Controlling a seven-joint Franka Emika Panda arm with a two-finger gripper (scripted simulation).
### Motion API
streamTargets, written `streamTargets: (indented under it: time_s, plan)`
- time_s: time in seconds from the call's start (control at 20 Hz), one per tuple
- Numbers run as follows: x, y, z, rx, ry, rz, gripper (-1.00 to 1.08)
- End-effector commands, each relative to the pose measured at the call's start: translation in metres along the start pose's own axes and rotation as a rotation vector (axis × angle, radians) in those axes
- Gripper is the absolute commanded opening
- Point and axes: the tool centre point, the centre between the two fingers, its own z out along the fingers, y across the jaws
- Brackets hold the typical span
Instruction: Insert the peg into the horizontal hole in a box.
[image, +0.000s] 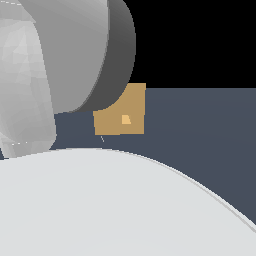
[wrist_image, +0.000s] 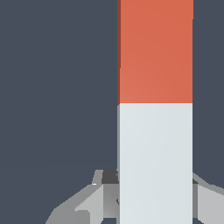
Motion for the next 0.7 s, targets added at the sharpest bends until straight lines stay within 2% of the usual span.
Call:
streamTargets:
  time_s: [0.0,0.3,0.45,0.65]
  plan:
    - [0.009,-0.002,-0.001,0.0,0.001,-0.019,-1.0]
    - [0.06,-0.018,-0.009,-0.001,0.001,-0.138,-1.0]
    - [0.1,-0.035,-0.015,-0.001,0.001,-0.236,-1.0]
    - [0.161,-0.072,-0.025,-0.002,0.0,-0.396,-1.0]
